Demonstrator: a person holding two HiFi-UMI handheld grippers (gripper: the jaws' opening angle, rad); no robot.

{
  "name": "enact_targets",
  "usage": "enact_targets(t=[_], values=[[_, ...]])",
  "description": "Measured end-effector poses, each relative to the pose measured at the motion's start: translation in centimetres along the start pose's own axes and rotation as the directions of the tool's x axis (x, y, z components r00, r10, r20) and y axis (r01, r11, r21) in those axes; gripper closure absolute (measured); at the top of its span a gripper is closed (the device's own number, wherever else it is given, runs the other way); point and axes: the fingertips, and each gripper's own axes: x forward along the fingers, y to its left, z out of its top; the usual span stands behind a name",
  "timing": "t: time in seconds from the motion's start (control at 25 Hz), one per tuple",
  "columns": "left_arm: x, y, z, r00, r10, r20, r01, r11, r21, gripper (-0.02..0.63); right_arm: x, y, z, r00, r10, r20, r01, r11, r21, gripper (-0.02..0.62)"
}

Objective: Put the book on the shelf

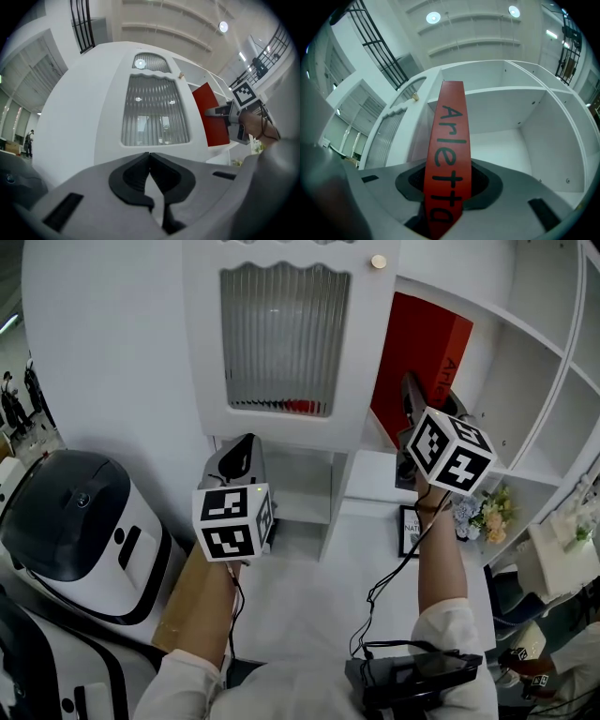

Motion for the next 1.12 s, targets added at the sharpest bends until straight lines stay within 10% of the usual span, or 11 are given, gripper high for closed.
enact_targets(t=[1.12], values=[[-0.2, 4.6, -1.9, 0.996, 0.09, -0.017, -0.09, 0.996, 0.0, 0.598, 6.1, -0.2, -3.2, 0.995, -0.094, -0.04, 0.093, 0.995, -0.029, 0.419]])
